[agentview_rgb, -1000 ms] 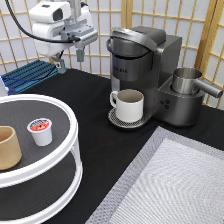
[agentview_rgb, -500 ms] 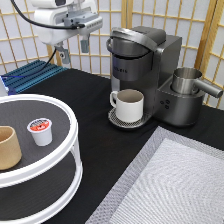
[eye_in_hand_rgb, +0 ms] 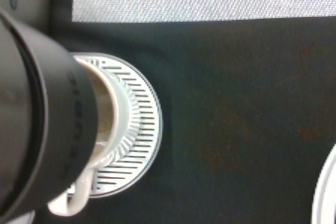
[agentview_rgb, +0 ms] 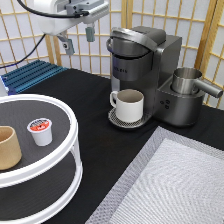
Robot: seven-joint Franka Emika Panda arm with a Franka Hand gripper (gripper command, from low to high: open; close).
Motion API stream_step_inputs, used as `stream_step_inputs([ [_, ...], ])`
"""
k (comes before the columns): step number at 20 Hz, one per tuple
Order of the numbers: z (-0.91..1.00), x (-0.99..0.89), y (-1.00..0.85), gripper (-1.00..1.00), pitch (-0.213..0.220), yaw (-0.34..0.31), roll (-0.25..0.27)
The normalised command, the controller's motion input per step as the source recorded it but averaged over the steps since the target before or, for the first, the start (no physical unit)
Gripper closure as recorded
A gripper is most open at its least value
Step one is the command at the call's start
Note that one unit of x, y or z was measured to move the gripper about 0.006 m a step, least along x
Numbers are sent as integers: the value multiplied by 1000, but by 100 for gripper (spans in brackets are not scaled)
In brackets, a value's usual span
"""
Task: Make coffee
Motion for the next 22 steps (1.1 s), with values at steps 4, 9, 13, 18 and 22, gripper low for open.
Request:
stream_step_inputs([
  [4, 148, 760, 32, -100, 141, 0, 40],
  [9, 62, 533, 39, -100, 84, 0, 56],
  [13, 311, 479, 204, -100, 101, 4, 85],
  [18, 421, 503, 386, -100, 124, 21, 71],
  [22, 398, 479, 325, -100, 116, 22, 87],
])
